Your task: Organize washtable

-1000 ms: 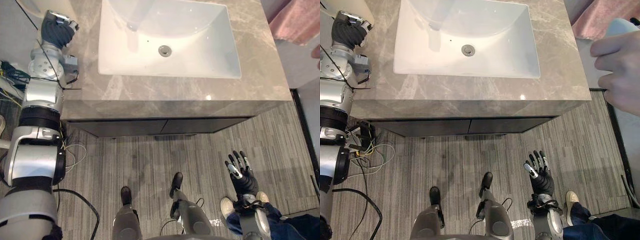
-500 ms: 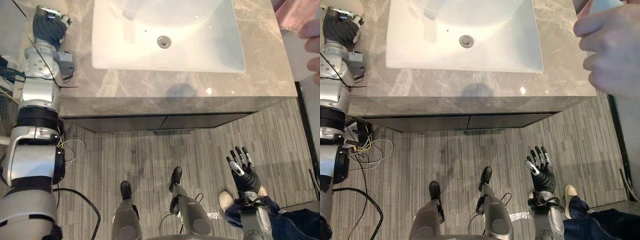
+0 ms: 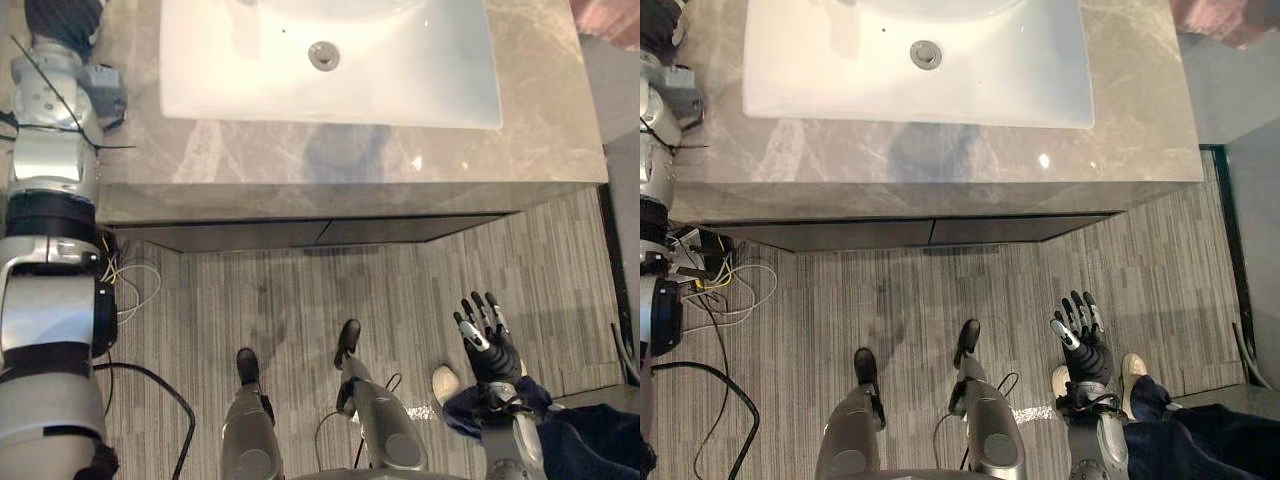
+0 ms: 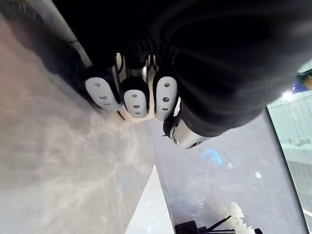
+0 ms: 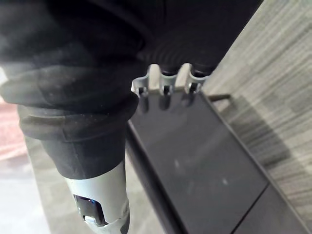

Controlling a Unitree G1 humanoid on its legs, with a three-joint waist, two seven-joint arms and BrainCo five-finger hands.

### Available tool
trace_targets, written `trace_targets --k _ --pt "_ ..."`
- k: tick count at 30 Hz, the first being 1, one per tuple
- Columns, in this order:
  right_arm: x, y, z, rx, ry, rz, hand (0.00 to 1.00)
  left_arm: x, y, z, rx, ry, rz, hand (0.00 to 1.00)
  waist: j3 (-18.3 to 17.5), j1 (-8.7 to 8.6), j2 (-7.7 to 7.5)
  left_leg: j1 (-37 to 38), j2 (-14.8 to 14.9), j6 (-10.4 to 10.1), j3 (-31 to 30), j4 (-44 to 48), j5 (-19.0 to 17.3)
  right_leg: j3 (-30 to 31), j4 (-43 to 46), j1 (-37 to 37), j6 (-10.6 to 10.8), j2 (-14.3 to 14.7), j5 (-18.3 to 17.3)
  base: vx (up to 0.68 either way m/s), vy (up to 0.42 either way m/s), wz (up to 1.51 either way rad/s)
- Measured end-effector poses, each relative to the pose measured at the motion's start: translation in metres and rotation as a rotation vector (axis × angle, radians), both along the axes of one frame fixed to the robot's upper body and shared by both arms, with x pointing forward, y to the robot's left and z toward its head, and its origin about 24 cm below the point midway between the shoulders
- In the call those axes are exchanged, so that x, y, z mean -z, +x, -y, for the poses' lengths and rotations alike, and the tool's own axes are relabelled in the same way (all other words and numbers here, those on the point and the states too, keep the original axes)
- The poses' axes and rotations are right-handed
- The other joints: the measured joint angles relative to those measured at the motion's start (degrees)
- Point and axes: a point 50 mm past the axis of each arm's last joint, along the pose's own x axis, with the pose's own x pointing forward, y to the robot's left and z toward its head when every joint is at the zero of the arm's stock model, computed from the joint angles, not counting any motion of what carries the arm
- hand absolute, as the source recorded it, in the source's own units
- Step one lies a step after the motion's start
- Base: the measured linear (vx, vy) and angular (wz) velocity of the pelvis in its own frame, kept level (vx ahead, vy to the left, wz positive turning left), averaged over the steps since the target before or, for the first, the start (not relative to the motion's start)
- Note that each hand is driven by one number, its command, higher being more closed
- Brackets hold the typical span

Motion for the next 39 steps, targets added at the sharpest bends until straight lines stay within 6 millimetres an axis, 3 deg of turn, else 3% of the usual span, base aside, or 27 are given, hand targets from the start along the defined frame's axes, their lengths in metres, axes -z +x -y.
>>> trace_targets --k 8,16,24,29,32,35,37,39 --pt "-0.006 0.001 0.0 -0.004 -0.005 0.028 0.0 -0.027 -0.002 0.01 0.015 0.018 0.049 1.0 0.92 -0.32 -0.14 -0.14 0.17 0.0 0.31 0.27 -0.01 1.26 -0.01 -0.46 0.01 0.01 0.07 0.02 0.02 -0.04" --pt "-0.006 0.001 -0.001 -0.009 0.001 0.033 0.0 -0.033 -0.004 0.0 -0.029 0.017 0.039 1.0 0.94 -1.47 -0.11 -0.5 0.14 0.0 1.59 0.33 -0.02 2.63 0.0 -1.76 0.0 0.04 0.43 0.02 0.017 -0.07" --pt "-0.007 0.001 -0.001 -0.019 0.003 0.041 0.0 -0.043 -0.004 0.005 -0.022 0.03 0.052 1.0 0.95 -1.55 -0.09 -0.57 0.04 -0.03 1.46 0.35 -0.05 2.56 0.0 -1.77 -0.04 -0.05 0.5 0.01 0.009 -0.01" --pt "-0.007 0.004 -0.008 -0.046 0.011 0.045 0.0 -0.019 0.006 0.023 0.047 0.035 0.013 1.0 0.88 -1.44 0.04 0.49 -0.54 0.03 0.47 0.37 0.0 1.46 -0.02 -0.06 -0.04 -0.36 0.5 0.03 0.042 0.1" --pt "-0.008 0.007 -0.013 -0.07 0.017 0.05 0.0 0.011 0.015 0.047 0.146 0.031 -0.024 1.0 0.8 -1.26 0.18 1.81 -1.24 0.18 -0.29 0.26 0.1 0.58 -0.04 1.87 -0.04 -1.08 0.49 0.01 0.068 0.17" --pt "-0.008 0.007 -0.013 -0.07 0.015 0.048 0.0 0.042 0.019 0.058 0.205 -0.023 -0.065 1.0 -0.41 -0.86 1.34 2.13 -1.88 0.73 -1.39 -0.22 0.49 -0.52 -0.04 2.8 -0.03 -1.27 0.47 0.0 0.038 0.19" --pt "-0.007 0.007 -0.012 -0.068 0.011 0.04 0.0 0.059 0.021 0.06 0.222 -0.055 -0.098 1.0 -1.06 0.27 2.13 2.73 -2.02 0.81 -1.76 -0.26 0.57 -0.68 -0.04 3.53 0.0 -1.41 0.45 0.02 0.039 0.11" --pt "-0.003 0.006 -0.011 -0.064 0.007 0.019 0.0 0.076 0.022 0.057 0.215 -0.102 -0.125 1.0 -2.5 0.34 3.15 2.98 -2.06 0.87 -2.25 -0.33 0.75 -1.58 -0.04 4.29 0.01 -1.47 0.42 0.02 0.029 0.19"
